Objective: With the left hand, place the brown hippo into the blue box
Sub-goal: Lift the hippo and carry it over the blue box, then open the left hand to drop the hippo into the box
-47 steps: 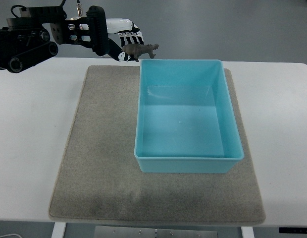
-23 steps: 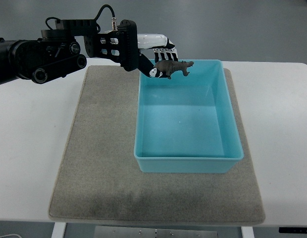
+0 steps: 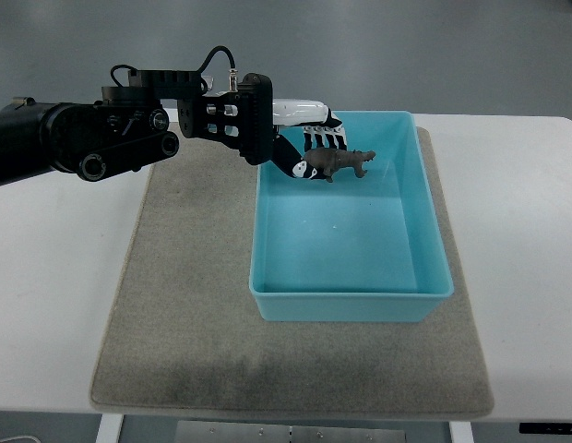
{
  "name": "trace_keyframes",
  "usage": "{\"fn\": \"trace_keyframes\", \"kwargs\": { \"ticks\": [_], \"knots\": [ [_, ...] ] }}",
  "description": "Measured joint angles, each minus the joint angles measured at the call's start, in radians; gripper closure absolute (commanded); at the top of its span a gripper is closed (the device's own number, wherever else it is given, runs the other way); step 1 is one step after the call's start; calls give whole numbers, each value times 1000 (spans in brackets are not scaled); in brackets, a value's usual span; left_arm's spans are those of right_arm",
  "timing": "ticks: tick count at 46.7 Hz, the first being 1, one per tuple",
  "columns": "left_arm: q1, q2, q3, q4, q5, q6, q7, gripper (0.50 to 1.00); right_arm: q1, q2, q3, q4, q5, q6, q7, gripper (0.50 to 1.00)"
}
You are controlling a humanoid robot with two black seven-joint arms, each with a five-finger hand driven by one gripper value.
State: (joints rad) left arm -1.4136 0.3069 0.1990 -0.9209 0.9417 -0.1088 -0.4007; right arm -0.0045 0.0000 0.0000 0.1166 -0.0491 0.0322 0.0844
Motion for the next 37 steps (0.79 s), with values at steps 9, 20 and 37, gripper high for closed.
{"fn": "trace_keyframes", "kwargs": {
  "ticks": [9, 20, 37],
  "knots": [
    [21, -18, 2, -1, 0, 0, 0, 825, 0, 0, 0, 0, 0, 0, 0, 564],
    [24, -22, 1, -1, -7, 0, 0, 658, 0, 0, 0, 0, 0, 0, 0, 564],
    [29, -23, 2, -1, -9, -2, -1, 651, 0, 0, 0, 0, 0, 0, 0, 564]
  ]
}}
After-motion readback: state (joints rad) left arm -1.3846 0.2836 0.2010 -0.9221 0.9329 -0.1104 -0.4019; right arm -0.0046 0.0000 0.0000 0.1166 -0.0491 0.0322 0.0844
